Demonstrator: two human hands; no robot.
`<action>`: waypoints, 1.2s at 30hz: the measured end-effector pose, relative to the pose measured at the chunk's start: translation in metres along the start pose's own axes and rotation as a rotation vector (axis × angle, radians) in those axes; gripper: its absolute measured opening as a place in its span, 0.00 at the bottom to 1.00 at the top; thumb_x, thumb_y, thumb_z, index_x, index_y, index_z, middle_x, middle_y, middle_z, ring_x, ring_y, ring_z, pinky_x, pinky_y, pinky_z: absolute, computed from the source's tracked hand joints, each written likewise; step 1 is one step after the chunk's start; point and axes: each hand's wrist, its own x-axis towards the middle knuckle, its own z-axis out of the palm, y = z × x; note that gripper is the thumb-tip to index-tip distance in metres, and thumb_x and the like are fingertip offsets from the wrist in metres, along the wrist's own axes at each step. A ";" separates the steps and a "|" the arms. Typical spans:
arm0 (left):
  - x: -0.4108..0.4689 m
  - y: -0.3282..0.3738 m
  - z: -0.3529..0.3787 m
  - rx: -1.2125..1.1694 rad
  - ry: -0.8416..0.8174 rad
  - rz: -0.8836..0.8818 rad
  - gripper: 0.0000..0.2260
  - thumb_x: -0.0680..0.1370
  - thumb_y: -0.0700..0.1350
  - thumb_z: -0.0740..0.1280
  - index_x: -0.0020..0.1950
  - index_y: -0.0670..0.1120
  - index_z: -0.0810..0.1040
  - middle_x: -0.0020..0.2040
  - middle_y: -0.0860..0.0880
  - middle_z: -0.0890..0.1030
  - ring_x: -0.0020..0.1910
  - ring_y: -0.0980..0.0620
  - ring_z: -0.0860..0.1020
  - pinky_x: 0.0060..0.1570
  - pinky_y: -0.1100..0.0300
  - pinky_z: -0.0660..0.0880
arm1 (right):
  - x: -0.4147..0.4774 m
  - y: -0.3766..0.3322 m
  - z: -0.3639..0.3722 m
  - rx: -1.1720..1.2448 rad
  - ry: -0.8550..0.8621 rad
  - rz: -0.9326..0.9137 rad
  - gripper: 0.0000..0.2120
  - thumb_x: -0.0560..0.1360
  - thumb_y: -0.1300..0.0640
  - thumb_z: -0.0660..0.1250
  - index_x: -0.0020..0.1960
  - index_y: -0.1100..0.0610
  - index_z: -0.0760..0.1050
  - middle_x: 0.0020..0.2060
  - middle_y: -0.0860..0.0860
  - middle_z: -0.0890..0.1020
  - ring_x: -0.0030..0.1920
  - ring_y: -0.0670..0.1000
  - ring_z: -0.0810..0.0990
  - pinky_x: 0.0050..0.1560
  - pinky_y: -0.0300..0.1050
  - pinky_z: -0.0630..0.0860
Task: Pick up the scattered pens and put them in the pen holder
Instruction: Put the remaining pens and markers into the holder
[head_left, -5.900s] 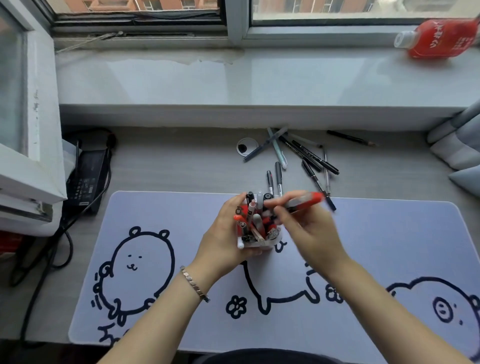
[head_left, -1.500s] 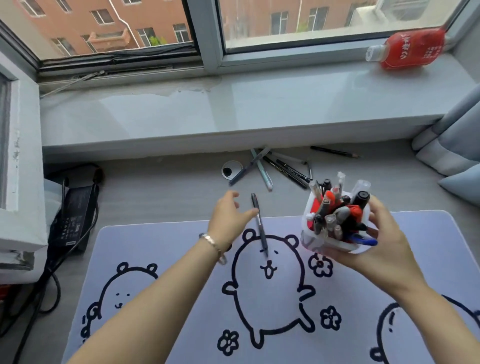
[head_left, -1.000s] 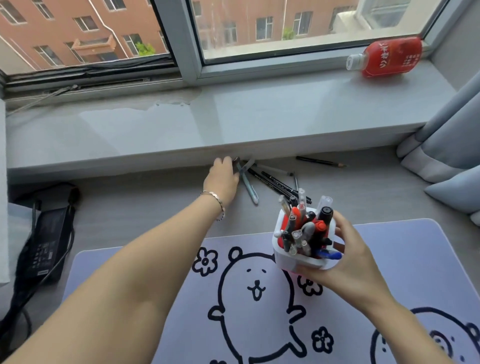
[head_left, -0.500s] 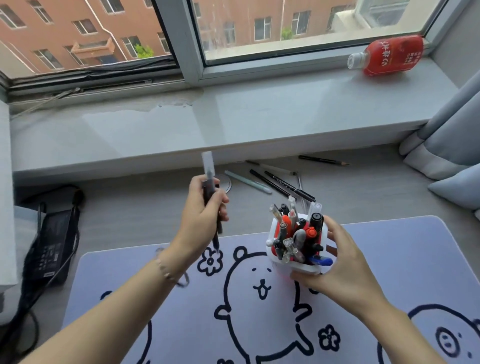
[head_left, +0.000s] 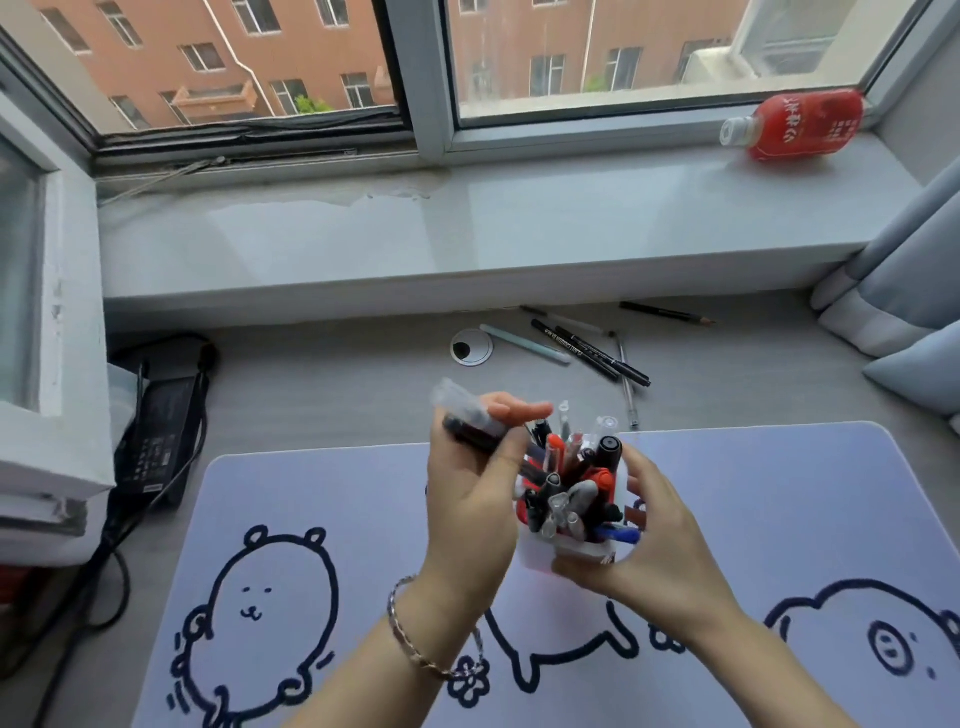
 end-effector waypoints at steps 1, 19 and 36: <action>-0.003 -0.002 0.000 0.064 -0.008 0.008 0.10 0.74 0.32 0.61 0.44 0.48 0.73 0.41 0.51 0.82 0.48 0.52 0.80 0.51 0.61 0.76 | -0.002 0.001 0.001 -0.007 0.004 0.005 0.45 0.53 0.55 0.81 0.55 0.27 0.56 0.52 0.27 0.66 0.52 0.20 0.64 0.45 0.24 0.70; -0.018 -0.018 -0.021 0.461 -0.048 0.442 0.15 0.76 0.46 0.64 0.63 0.51 0.72 0.65 0.50 0.72 0.59 0.52 0.77 0.57 0.56 0.75 | -0.013 0.003 -0.005 -0.108 0.076 -0.074 0.45 0.52 0.51 0.80 0.58 0.30 0.59 0.54 0.28 0.69 0.51 0.29 0.72 0.45 0.25 0.71; -0.017 -0.017 -0.016 0.554 -0.189 0.276 0.22 0.78 0.53 0.55 0.72 0.50 0.60 0.72 0.64 0.63 0.69 0.66 0.64 0.66 0.71 0.63 | -0.010 0.008 -0.006 -0.117 0.157 -0.038 0.43 0.53 0.49 0.79 0.61 0.35 0.62 0.52 0.30 0.71 0.48 0.35 0.75 0.50 0.37 0.71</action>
